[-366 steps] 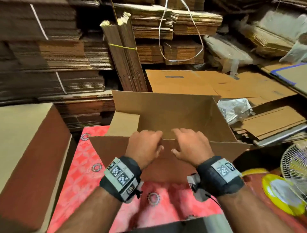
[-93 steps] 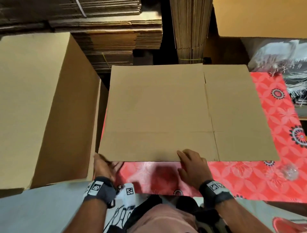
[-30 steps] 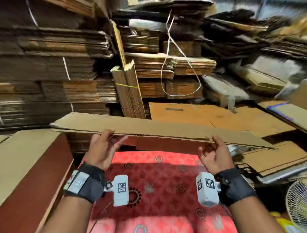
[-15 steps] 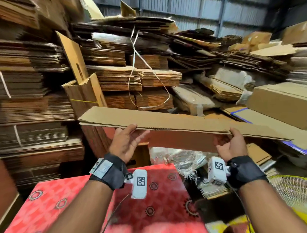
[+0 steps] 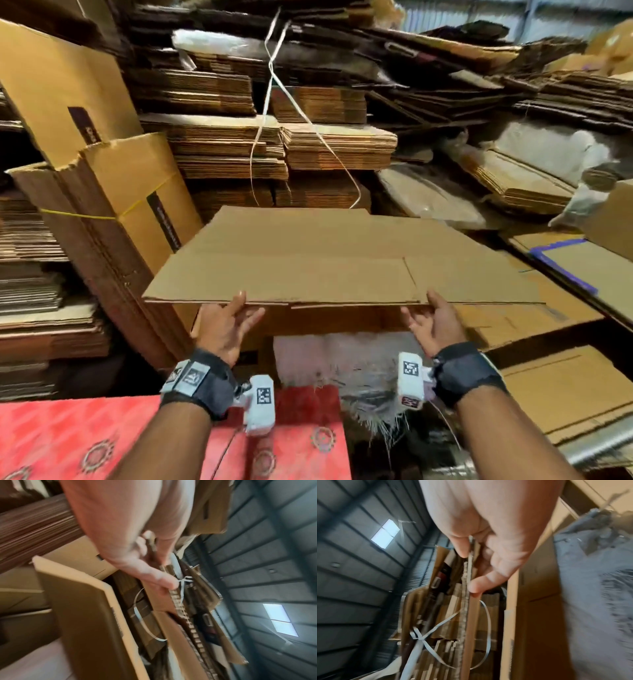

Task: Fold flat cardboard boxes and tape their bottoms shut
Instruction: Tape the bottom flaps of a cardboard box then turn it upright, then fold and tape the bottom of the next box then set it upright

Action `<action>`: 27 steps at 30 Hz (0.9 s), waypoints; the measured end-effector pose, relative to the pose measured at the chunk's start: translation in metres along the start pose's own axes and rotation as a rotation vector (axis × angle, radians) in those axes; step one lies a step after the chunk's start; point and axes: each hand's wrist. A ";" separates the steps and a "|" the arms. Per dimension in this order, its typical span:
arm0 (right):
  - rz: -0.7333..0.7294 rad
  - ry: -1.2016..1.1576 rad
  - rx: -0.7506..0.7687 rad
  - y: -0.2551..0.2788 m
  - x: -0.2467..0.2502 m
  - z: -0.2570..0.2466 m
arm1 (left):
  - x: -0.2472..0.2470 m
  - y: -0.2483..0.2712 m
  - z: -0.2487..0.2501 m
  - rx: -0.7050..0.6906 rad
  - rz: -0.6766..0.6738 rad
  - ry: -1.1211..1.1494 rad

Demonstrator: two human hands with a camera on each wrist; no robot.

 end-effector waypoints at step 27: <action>0.114 0.513 -0.191 -0.229 0.022 0.130 | 0.035 -0.131 -0.136 0.115 0.229 -0.168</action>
Point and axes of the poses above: each hand's wrist, its own y-axis away from the middle knuckle, its own x-axis out of the back of the hand, z = x × y, and after that the axes turned 3 degrees about y, right-handed
